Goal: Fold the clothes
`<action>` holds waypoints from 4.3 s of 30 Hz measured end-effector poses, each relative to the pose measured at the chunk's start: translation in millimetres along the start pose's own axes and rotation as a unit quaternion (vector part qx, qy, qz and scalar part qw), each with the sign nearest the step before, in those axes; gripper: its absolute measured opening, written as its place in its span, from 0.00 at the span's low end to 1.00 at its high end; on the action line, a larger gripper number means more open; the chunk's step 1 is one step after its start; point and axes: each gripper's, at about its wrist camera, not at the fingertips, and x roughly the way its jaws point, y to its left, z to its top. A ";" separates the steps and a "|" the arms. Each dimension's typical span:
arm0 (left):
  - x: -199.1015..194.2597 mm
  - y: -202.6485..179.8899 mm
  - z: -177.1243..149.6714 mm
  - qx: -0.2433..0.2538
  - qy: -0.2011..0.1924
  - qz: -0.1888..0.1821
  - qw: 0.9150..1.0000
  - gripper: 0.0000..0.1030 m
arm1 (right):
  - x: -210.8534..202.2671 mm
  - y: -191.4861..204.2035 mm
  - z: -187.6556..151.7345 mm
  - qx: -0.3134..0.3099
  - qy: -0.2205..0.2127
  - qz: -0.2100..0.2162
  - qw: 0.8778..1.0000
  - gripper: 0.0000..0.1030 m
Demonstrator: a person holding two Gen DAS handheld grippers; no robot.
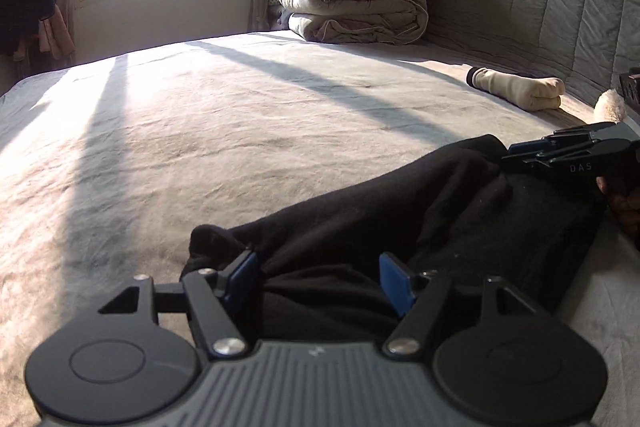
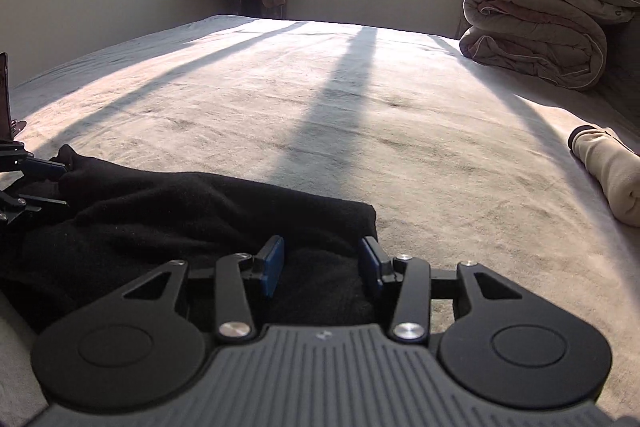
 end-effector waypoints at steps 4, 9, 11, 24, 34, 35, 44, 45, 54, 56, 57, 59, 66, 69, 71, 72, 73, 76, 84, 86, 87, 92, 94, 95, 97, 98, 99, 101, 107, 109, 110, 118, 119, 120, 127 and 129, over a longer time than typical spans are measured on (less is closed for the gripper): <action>-8.2 0.1 1.4 0.005 -0.002 0.011 1.000 0.67 | -5.9 -1.9 2.1 0.003 -0.002 -0.002 1.000 0.46; -19.5 2.3 10.6 -0.006 -0.030 0.021 0.999 0.67 | -13.6 3.8 13.0 0.003 -0.026 -0.008 1.000 0.48; -19.3 2.7 14.8 -0.012 -0.041 0.022 0.999 0.67 | -14.2 6.7 19.5 0.010 -0.038 -0.005 0.999 0.48; 3.8 5.0 9.4 -0.013 0.006 0.048 0.999 0.66 | 16.3 -5.7 13.7 0.044 0.014 -0.021 0.999 0.50; -29.3 18.1 37.8 -0.147 0.063 0.049 0.986 0.70 | -25.1 -26.4 38.1 0.068 0.002 -0.033 0.997 0.57; -31.6 21.0 40.8 -0.163 0.073 0.051 0.983 0.70 | -30.1 -29.9 40.0 0.077 0.002 -0.034 0.996 0.58; -49.9 40.2 37.9 -0.299 0.132 0.059 0.943 0.70 | -58.2 -39.5 40.4 0.116 0.036 -0.051 0.991 0.61; -51.4 41.1 35.1 -0.305 0.133 0.060 0.941 0.70 | -58.7 -37.6 39.4 0.115 0.041 -0.051 0.991 0.61; -37.1 60.4 5.0 -0.381 0.167 0.010 0.909 0.67 | -57.4 -2.8 38.8 0.080 0.067 -0.015 0.994 0.61; -34.9 59.8 3.3 -0.385 0.165 0.005 0.908 0.64 | -56.1 6.3 41.2 0.081 0.063 0.007 0.995 0.61; -33.9 59.5 2.4 -0.388 0.164 0.002 0.907 0.63 | -55.1 10.5 42.7 0.084 0.060 0.020 0.994 0.61; -32.8 58.0 1.0 -0.392 0.159 -0.001 0.906 0.62 | -52.3 18.6 45.8 0.096 0.055 0.051 0.993 0.61; -32.2 44.8 -0.1 -0.358 0.144 0.006 0.922 0.40 | -32.5 50.2 54.2 0.150 0.062 0.157 0.974 0.31; -34.0 44.9 -3.7 -0.362 0.133 0.006 0.923 0.19 | -19.3 60.6 56.2 0.183 0.078 0.180 0.963 0.22; -36.0 44.4 -4.7 -0.361 0.124 0.003 0.924 0.11 | -10.0 65.4 55.0 0.198 0.095 0.184 0.958 0.20; -38.1 43.9 -3.7 -0.360 0.119 0.000 0.925 0.10 | -5.9 67.6 53.5 0.205 0.103 0.186 0.955 0.20; -40.4 43.3 -1.5 -0.359 0.113 -0.005 0.927 0.10 | -2.0 69.0 51.5 0.210 0.110 0.187 0.953 0.19; -50.8 40.2 8.1 -0.355 0.086 -0.026 0.930 0.09 | 11.3 70.8 43.1 0.227 0.136 0.184 0.947 0.18; -66.8 14.5 46.3 -0.337 0.016 -0.097 0.936 0.09 | 22.0 58.6 29.0 0.273 0.162 0.186 0.930 0.18; -60.3 3.2 56.4 -0.336 0.007 -0.115 0.935 0.09 | 17.3 51.3 30.7 0.287 0.158 0.191 0.925 0.20; -55.9 -3.0 61.2 -0.336 0.004 -0.125 0.934 0.09 | 14.7 46.5 31.0 0.299 0.155 0.194 0.921 0.22; -25.6 -37.6 78.8 -0.336 0.005 -0.171 0.926 0.09 | -1.4 15.4 30.1 0.379 0.132 0.211 0.891 0.52; -11.3 -54.9 83.6 -0.332 0.011 -0.189 0.924 0.09 | -7.9 0.7 29.7 0.410 0.123 0.215 0.878 0.53; -4.6 -60.9 84.3 -0.330 0.016 -0.194 0.924 0.09 | -11.0 -8.1 28.1 0.428 0.118 0.215 0.870 0.54; 8.8 -73.0 85.9 -0.325 0.025 -0.203 0.923 0.09 | -15.5 -27.2 20.9 0.471 0.112 0.215 0.848 0.56; 15.5 -78.8 86.4 -0.323 0.029 -0.208 0.923 0.09 | -16.8 -36.6 16.4 0.493 0.110 0.215 0.836 0.56; 22.0 -81.5 84.8 -0.324 0.035 -0.211 0.922 0.10 | -17.6 -45.4 11.6 0.512 0.109 0.214 0.825 0.56; 34.9 -86.9 81.5 -0.325 0.045 -0.216 0.919 0.10 | -18.9 -60.6 2.5 0.544 0.105 0.212 0.805 0.56; 59.9 -96.9 71.5 -0.339 0.088 -0.261 0.900 0.25 | -17.5 -74.2 -9.9 0.574 0.117 0.230 0.777 0.56; 53.6 -98.7 73.6 -0.332 0.081 -0.274 0.899 0.26 | -18.0 -74.6 -10.6 0.576 0.121 0.231 0.774 0.57; 50.4 -98.1 74.7 -0.329 0.077 -0.276 0.900 0.28 | -18.7 -75.1 -10.6 0.579 0.122 0.232 0.772 0.57; 23.1 -68.7 77.1 -0.300 0.035 -0.165 0.939 0.29 | -25.1 -69.7 -1.0 0.550 0.123 0.215 0.798 0.58; 22.0 -65.2 76.4 -0.295 0.033 -0.143 0.944 0.28 | -24.0 -69.6 -0.5 0.537 0.123 0.210 0.808 0.58; 21.7 -62.3 75.1 -0.291 0.033 -0.125 0.948 0.28 | -23.9 -66.8 1.3 0.523 0.122 0.203 0.819 0.58; 29.9 -61.1 60.0 -0.242 0.034 -0.044 0.969 0.26 | -24.9 -35.1 16.3 0.430 0.107 0.175 0.879 0.18; 30.2 -62.5 57.9 -0.239 0.028 -0.042 0.970 0.26 | -27.2 -35.2 19.5 0.428 0.092 0.181 0.881 0.16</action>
